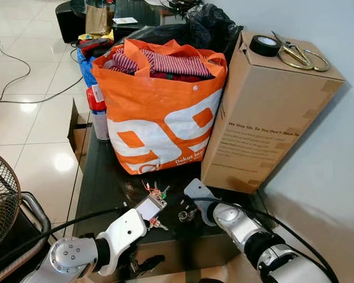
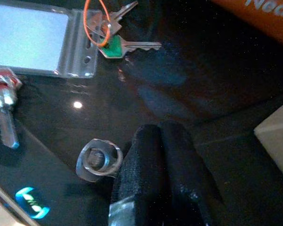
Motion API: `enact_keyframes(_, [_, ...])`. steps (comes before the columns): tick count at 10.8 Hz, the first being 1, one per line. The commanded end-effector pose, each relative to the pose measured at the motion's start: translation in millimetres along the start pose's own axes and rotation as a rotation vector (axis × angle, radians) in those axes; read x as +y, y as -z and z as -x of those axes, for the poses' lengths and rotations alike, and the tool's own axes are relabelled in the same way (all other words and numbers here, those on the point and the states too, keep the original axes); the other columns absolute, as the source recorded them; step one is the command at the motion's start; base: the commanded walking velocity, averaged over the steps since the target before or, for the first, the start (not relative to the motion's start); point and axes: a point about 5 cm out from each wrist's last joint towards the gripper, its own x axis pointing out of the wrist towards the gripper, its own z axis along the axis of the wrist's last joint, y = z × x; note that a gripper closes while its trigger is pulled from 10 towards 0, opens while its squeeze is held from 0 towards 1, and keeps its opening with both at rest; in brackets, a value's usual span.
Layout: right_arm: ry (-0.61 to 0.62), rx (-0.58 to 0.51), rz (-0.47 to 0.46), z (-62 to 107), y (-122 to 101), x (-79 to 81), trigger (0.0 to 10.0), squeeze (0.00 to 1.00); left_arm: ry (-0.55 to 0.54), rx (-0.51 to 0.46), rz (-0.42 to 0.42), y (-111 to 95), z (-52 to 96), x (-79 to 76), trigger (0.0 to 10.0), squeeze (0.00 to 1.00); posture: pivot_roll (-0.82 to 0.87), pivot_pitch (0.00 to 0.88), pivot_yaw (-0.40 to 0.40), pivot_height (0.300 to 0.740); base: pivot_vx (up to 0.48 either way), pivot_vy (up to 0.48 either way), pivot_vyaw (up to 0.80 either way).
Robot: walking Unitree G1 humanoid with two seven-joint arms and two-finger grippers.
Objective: Hang keys on a hook
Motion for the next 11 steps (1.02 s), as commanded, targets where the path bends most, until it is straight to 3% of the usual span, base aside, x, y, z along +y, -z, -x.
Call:
enact_keyframes(1, [-0.041,-0.013,-0.109,1.0,-1,-1.0,10.0,0.93,0.011,-0.003,-0.007,-1,-1.2,-0.8,10.0,0.00,-0.10,0.016,-0.105,0.740,0.000,0.000,0.00])
enact_keyframes(2, [-0.056,-0.008,-0.175,1.2,1,-0.6,10.0,1.00,0.014,-0.005,-0.009,-1,-2.3,-1.1,10.0,0.00,-0.10,0.014,-0.102,0.740,0.000,0.000,0.00])
enact_keyframes(5, [-0.015,-0.034,-0.296,-1.7,4,7.2,10.0,1.00,0.017,-0.006,-0.017,-2,-2.2,-0.3,10.0,0.00,-0.10,0.016,-0.098,0.740,0.000,0.000,0.00])
enact_keyframes(8, [0.008,-0.018,-0.250,-3.9,8,14.4,10.0,1.00,0.022,0.003,-0.016,-1,1.8,-1.9,10.0,0.00,-0.09,0.030,-0.100,0.740,0.000,0.000,0.00])
enact_keyframes(11, [-0.011,-0.015,-0.281,-6.0,9,21.7,10.0,1.00,0.025,0.008,-0.015,0,3.6,-2.5,10.0,0.00,-0.08,0.036,-0.101,0.740,0.000,0.000,0.00])
